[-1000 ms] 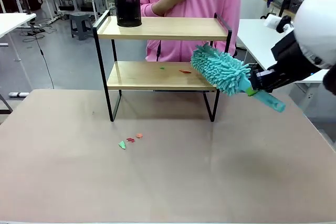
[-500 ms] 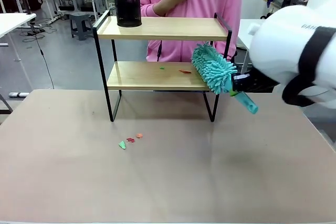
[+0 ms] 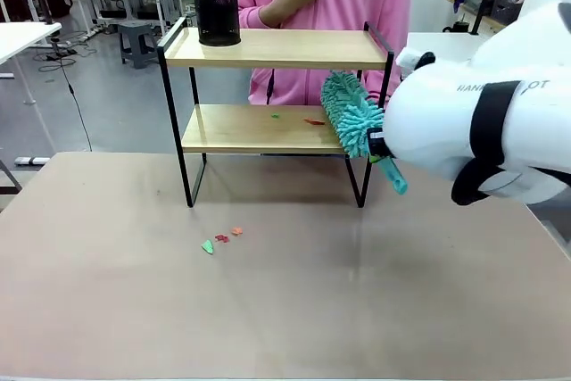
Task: Clean the shelf.
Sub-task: Clean the remaining tier of the Shelf with the Duster once objects are removed.
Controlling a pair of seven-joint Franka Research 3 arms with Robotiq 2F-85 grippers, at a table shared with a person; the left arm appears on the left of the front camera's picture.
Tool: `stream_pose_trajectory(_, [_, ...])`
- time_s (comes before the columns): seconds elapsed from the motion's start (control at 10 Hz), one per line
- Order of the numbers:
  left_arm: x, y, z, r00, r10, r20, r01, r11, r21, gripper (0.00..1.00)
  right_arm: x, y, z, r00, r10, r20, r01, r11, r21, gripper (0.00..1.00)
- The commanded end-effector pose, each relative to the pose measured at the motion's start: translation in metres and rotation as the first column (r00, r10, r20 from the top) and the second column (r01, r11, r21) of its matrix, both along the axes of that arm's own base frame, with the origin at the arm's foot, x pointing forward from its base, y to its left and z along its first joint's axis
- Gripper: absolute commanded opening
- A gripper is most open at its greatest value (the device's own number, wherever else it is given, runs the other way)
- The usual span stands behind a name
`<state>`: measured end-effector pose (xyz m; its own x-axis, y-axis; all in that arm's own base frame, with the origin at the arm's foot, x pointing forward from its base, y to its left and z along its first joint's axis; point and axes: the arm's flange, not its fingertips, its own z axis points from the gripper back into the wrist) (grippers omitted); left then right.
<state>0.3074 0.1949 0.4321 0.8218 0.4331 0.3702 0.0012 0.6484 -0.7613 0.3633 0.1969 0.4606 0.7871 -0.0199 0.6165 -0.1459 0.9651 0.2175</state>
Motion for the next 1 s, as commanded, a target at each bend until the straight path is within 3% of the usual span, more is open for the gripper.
stream_pose_trajectory(0.0, [-0.001,-0.001,-0.001,1.000,-0.008,0.022,0.008,1.000,-0.004,1.00,0.016,0.013,-0.002,1.000,-0.006,0.004,0.006,1.000,0.026,0.12])
stream_pose_trajectory(0.5, [-0.001,-0.001,-0.001,1.000,-0.008,0.022,0.008,1.000,-0.004,1.00,0.029,0.045,-0.007,0.997,0.072,-0.032,-0.070,0.996,0.053,0.12])
stream_pose_trajectory(0.9, [-0.001,-0.001,-0.001,1.000,-0.008,0.022,0.008,1.000,-0.004,1.00,0.043,0.063,-0.015,0.957,0.247,-0.154,-0.230,0.966,0.122,0.12])
